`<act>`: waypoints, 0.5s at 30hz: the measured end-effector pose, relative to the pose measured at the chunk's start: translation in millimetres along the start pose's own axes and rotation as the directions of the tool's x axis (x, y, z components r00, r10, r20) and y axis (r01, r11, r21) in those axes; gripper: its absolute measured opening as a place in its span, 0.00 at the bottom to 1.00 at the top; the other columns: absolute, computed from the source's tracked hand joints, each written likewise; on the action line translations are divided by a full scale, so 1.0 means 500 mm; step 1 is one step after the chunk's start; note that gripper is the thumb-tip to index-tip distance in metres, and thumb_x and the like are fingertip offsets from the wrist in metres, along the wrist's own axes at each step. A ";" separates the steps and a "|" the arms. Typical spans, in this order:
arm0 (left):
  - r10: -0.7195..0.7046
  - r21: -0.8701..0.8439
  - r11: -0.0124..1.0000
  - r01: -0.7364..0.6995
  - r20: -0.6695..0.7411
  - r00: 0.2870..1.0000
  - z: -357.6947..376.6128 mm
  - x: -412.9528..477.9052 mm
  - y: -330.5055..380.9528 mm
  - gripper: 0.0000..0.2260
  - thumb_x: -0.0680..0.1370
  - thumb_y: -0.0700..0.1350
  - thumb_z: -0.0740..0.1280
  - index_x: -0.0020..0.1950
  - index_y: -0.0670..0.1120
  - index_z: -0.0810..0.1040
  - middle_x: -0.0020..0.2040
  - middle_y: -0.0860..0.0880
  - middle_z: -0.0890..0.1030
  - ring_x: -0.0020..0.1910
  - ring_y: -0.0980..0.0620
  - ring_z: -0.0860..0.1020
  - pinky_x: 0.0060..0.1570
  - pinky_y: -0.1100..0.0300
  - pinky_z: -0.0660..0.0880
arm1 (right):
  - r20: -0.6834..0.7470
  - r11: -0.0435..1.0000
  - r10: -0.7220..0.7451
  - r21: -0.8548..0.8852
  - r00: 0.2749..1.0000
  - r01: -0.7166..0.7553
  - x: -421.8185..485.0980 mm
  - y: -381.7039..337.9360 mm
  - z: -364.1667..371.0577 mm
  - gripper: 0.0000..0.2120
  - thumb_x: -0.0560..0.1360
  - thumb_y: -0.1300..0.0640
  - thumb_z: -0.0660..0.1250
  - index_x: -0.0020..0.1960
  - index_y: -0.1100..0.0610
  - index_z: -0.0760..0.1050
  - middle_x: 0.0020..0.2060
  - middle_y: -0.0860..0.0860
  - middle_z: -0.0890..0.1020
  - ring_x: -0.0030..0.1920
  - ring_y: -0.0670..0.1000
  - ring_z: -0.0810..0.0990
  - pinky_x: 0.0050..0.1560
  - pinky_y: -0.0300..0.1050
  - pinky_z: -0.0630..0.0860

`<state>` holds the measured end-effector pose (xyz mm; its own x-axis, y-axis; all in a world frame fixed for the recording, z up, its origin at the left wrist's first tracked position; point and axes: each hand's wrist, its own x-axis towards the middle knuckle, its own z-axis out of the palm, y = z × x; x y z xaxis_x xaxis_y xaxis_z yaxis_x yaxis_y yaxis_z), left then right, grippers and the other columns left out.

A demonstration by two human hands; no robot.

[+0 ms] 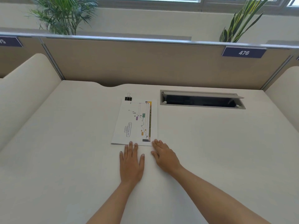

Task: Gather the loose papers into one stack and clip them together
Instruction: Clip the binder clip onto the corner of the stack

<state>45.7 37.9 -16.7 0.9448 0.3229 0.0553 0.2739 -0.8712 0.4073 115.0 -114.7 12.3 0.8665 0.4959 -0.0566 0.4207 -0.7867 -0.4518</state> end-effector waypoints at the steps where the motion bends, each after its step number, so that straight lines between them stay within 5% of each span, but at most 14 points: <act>1: -0.003 0.003 1.000 0.003 0.009 1.000 0.001 0.021 0.001 0.31 0.76 0.60 0.43 0.77 0.48 0.56 0.78 0.49 0.55 0.77 0.49 0.53 0.75 0.48 0.47 | 0.027 1.000 0.003 -0.005 1.000 -0.003 0.018 0.007 0.000 0.26 0.82 0.49 0.53 0.77 0.54 0.54 0.77 0.49 0.56 0.77 0.49 0.53 0.74 0.42 0.49; 8: -0.013 0.050 0.999 0.011 0.026 1.000 0.012 0.126 0.015 0.32 0.76 0.62 0.42 0.77 0.49 0.54 0.78 0.51 0.53 0.77 0.49 0.50 0.74 0.45 0.44 | 0.106 0.998 -0.004 -0.059 0.994 0.010 0.099 0.060 -0.013 0.32 0.79 0.39 0.50 0.78 0.48 0.44 0.77 0.44 0.47 0.77 0.48 0.43 0.74 0.47 0.38; 15: -0.009 0.073 0.997 0.006 0.046 0.999 0.020 0.184 0.027 0.32 0.75 0.63 0.40 0.78 0.52 0.52 0.79 0.53 0.51 0.78 0.49 0.48 0.73 0.42 0.41 | 0.101 0.990 0.028 -0.139 0.995 -0.014 0.145 0.085 -0.031 0.36 0.74 0.31 0.44 0.77 0.44 0.39 0.77 0.40 0.43 0.77 0.45 0.39 0.76 0.50 0.38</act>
<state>138.3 52.1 -15.1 0.9495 0.3135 0.0098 0.2917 -0.8941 0.3399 199.8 -118.0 3.0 0.8466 0.5080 -0.1587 0.4418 -0.8370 -0.3229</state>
